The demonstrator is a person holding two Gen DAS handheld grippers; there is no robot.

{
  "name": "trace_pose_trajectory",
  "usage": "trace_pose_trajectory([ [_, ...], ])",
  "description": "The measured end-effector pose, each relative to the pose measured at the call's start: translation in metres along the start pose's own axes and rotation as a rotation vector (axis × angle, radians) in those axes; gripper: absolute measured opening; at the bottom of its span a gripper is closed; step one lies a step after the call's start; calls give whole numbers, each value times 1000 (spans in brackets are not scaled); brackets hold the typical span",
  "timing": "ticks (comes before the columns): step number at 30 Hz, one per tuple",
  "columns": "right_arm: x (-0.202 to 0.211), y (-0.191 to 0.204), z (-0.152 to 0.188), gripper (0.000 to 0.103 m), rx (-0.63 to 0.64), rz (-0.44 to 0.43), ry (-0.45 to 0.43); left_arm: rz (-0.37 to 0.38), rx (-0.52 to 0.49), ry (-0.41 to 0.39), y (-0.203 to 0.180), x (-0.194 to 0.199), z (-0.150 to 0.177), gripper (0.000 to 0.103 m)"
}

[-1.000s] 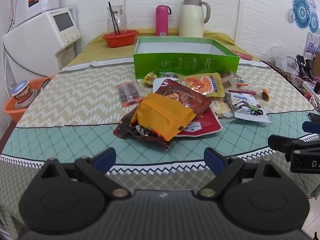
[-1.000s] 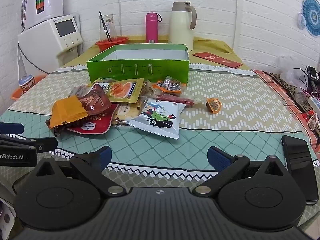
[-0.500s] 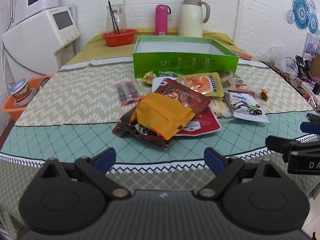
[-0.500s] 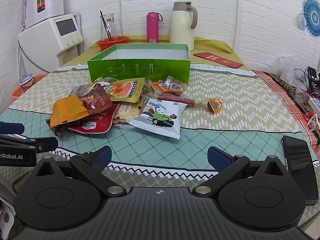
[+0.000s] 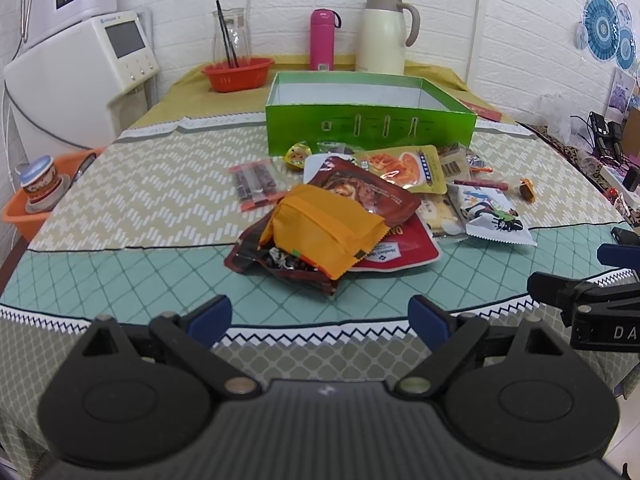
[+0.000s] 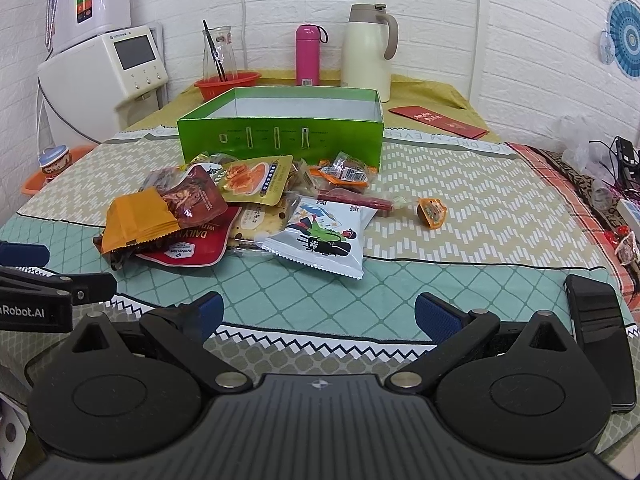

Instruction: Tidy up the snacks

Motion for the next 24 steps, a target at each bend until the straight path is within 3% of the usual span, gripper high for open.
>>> trace_pose_trajectory([
  [24, -2, 4, 0, 103, 24, 4, 0, 19, 15, 12, 5, -2, 0, 90],
])
Point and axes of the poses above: each gripper's, at about its wrist camera, not at the fingertips, and x roughly against the way its jaws point, y to its left, z to its underside, the point moved 1 cm from there along -x, roughly the way its jaws point, and after that the axes turned 4 degrees about -x, right-handed, at the moved point
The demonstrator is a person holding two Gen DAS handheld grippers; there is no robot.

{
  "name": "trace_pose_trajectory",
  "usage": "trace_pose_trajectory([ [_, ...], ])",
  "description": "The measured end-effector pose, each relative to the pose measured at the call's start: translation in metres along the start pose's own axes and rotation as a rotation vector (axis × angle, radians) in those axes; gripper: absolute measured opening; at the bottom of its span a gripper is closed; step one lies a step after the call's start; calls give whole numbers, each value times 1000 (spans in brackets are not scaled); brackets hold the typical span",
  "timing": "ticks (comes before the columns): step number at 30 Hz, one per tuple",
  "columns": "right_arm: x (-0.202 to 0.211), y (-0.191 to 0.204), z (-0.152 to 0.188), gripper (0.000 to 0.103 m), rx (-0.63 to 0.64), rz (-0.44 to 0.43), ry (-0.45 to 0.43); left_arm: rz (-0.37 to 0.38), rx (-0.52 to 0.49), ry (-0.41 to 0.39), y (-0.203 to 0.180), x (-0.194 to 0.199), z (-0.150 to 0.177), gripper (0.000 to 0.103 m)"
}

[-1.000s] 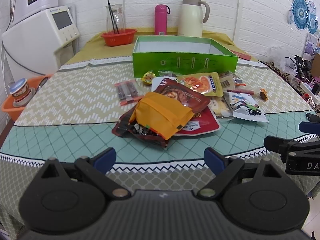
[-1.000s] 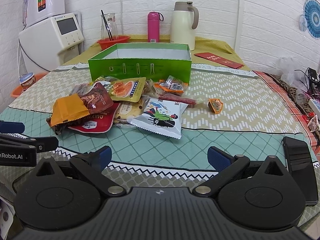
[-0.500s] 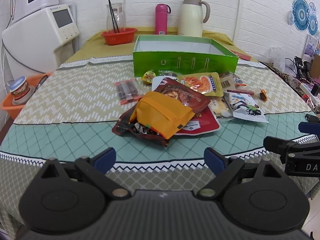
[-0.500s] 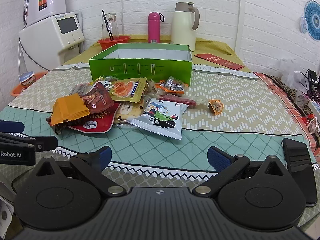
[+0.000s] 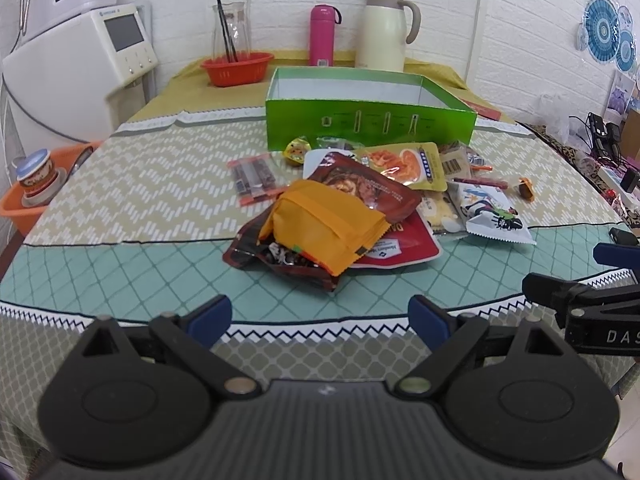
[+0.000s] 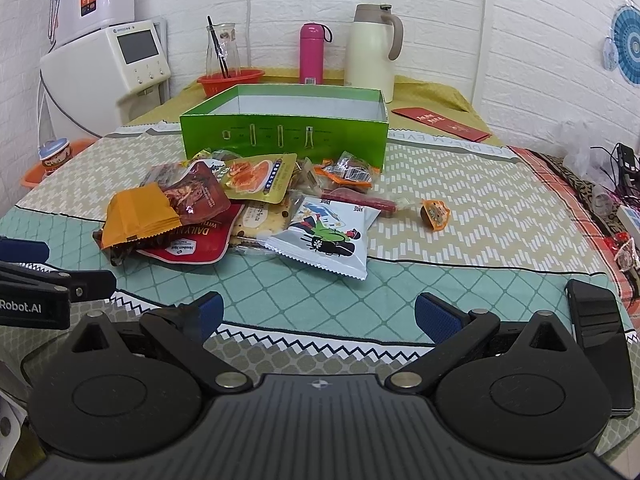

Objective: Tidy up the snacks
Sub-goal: 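Grasp the orange snack bag with the right gripper while the left grasps the clear-wrapped meat strip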

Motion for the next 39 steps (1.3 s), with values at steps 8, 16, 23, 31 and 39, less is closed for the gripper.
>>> trace_pose_trajectory([
  [8, -2, -1, -4, 103, -17, -28, -68, -7, 119, -92, 33, 4, -6, 90],
  [16, -25, 13, -27, 103, 5, -229, -102, 128, 187, -60, 58, -11, -13, 90],
  [23, -40, 59, -34, 103, 165, -393, -87, 205, 240, -72, 89, -20, -28, 90],
  [31, -75, 101, -40, 103, 263, -465, -39, 205, 294, -40, 120, -29, -33, 90],
  [39, -67, 80, -33, 97, 194, -407, -58, 210, 222, -28, 118, -60, -61, 90],
])
Point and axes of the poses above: each gripper's, at about its wrist camera, not at the fingertips, and x roughly against the way its jaws point, y to its left, z to its underside, the point moved 1 cm from there along -x, roughly the way its jaws point, and after that the axes turned 4 degrees about -x, right-handed, at the moved point
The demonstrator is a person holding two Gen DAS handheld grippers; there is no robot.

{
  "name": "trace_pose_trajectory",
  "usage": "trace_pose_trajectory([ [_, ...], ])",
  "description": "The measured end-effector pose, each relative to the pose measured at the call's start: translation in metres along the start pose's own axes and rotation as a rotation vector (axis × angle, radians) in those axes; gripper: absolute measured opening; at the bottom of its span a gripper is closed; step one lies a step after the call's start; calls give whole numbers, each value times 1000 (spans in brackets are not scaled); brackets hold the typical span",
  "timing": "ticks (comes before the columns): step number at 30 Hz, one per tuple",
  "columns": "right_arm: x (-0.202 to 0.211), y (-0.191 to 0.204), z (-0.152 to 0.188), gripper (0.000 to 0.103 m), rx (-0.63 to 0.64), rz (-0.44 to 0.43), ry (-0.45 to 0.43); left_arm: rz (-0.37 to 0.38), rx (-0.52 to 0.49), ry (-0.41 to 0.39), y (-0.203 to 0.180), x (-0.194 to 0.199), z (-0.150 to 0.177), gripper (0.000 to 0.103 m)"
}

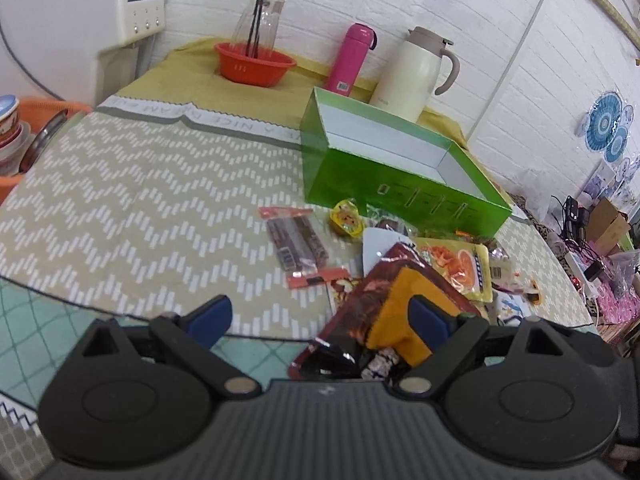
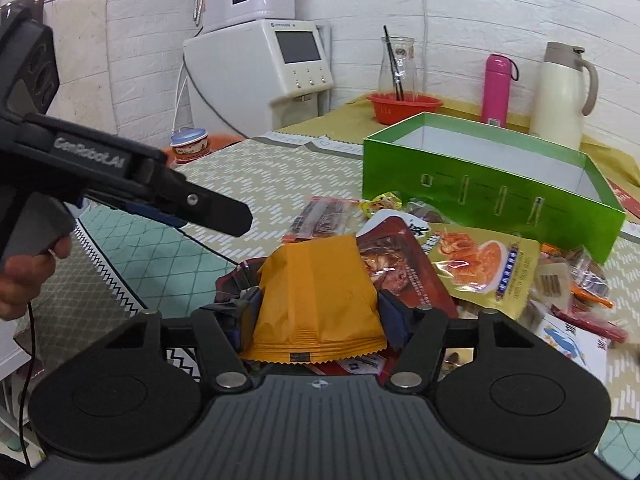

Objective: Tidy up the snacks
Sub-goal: 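Grasp the orange snack bag with the right gripper while the left grasps the clear-wrapped meat strip, then carry both snacks into the green box and open both grippers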

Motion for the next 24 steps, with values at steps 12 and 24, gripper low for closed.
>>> trace_pose_trajectory([
  [12, 18, -17, 12, 93, -62, 77, 5, -208, -158, 113, -11, -98, -36, 55],
  [24, 10, -13, 12, 84, -44, 74, 15, -178, -202, 122, -13, -81, -31, 35],
])
Point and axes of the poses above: each gripper's, at about its wrist camera, not at the fingertips, and x roughly against the way its jaws point, y to its left, z to its underside, the point moved 1 cm from there along -x, roughly the way its jaws point, and after that the axes turned 4 degrees about -x, right-handed, at the moved point
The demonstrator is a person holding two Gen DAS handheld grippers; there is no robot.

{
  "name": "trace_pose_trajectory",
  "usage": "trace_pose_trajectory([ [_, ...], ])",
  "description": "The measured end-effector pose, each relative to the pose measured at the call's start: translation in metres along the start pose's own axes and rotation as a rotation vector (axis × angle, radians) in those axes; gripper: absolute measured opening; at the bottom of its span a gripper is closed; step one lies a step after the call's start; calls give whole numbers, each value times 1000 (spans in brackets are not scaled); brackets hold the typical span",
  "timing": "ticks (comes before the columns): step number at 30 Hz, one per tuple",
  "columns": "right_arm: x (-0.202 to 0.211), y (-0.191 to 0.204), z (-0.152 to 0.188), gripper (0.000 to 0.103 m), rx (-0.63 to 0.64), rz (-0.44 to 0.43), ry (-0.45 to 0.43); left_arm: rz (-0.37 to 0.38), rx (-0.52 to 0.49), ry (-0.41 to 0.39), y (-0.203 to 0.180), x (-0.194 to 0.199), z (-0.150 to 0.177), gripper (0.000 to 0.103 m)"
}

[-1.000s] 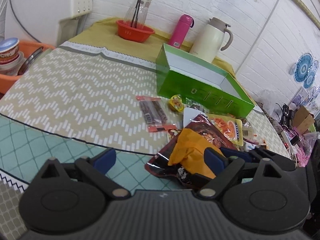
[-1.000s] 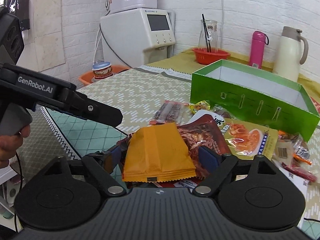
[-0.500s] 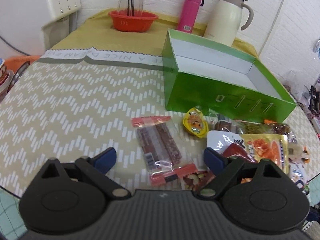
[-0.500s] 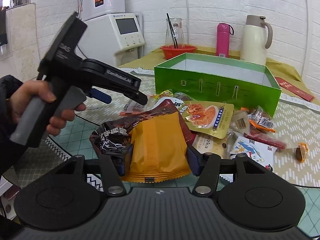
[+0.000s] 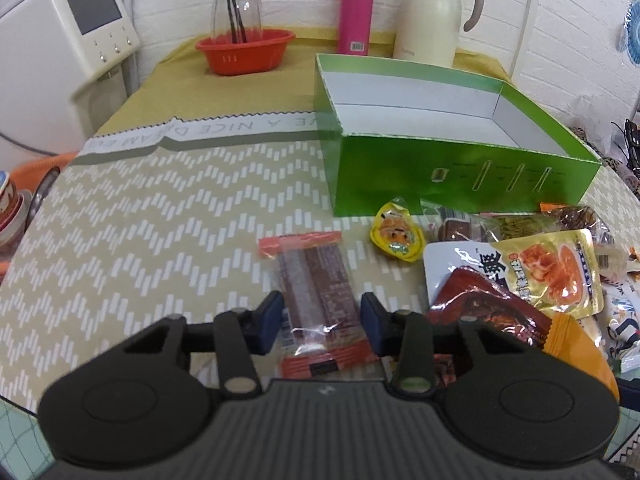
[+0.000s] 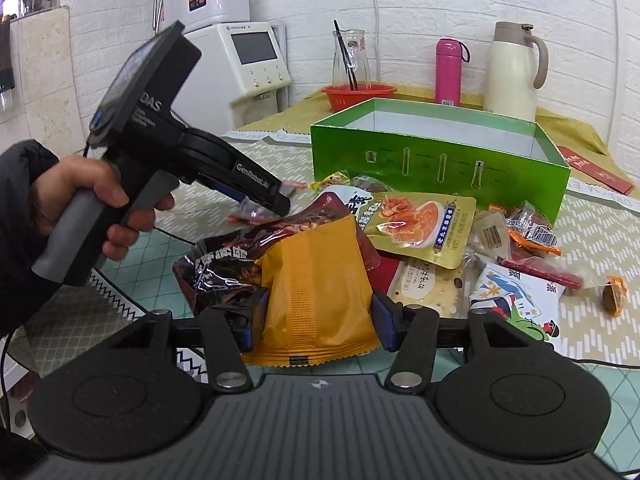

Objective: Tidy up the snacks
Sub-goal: 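Carry both snacks into the green box and open both grippers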

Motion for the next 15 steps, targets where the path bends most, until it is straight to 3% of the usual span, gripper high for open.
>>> trace_pose_trajectory([
  [7, 30, -2, -22, 82, 34, 30, -107, 78, 27, -84, 3, 46, -3, 34],
  [11, 34, -12, -46, 82, 49, 67, -173, 166, 58, -171, -1, 75, -24, 34],
  [15, 24, -33, -74, 83, 42, 108, -222, 205, 34, -269, -17, 94, -57, 34],
])
Point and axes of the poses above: each gripper's, at about its wrist camera, not at the fingertips, and x roughly against the way its jaws point, y to its left, z to its underside, the point moved 1 cm from there along -x, roughly the way its jaws point, and after that the axes turned 4 degrees about -x, right-handed, at the moved point
